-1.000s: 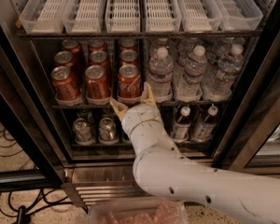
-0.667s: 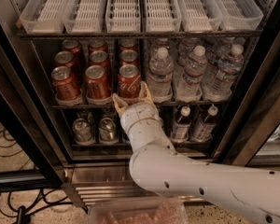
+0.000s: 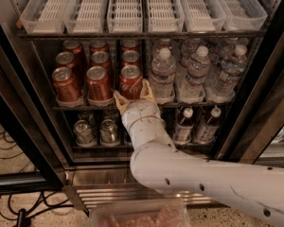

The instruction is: Pick coke can from middle shelf of fridge

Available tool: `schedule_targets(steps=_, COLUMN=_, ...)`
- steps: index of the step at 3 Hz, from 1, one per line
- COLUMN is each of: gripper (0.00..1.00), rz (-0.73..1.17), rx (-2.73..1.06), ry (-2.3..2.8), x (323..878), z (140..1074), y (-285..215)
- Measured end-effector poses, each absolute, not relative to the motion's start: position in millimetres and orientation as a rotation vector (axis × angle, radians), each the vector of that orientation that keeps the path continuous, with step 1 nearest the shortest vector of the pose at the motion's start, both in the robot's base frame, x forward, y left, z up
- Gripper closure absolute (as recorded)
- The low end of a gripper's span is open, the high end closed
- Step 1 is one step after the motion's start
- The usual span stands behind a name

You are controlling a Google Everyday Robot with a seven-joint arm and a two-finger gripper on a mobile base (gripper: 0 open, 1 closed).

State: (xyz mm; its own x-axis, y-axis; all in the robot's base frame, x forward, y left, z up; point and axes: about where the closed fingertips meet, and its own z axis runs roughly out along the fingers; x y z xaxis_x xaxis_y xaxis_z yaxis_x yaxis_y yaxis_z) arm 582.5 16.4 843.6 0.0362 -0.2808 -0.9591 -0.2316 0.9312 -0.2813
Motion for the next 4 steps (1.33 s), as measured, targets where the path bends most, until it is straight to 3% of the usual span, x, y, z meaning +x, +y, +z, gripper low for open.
schedule_targets(steps=3, gripper=0.43, rz=-0.045, rx=-0.359, ry=1.562, x=614.3, z=837.1, y=15.6)
schedule_targets(steps=4, gripper=0.62, rz=-0.036, rx=-0.353, ry=1.568, x=616.2, z=836.8, y=15.6)
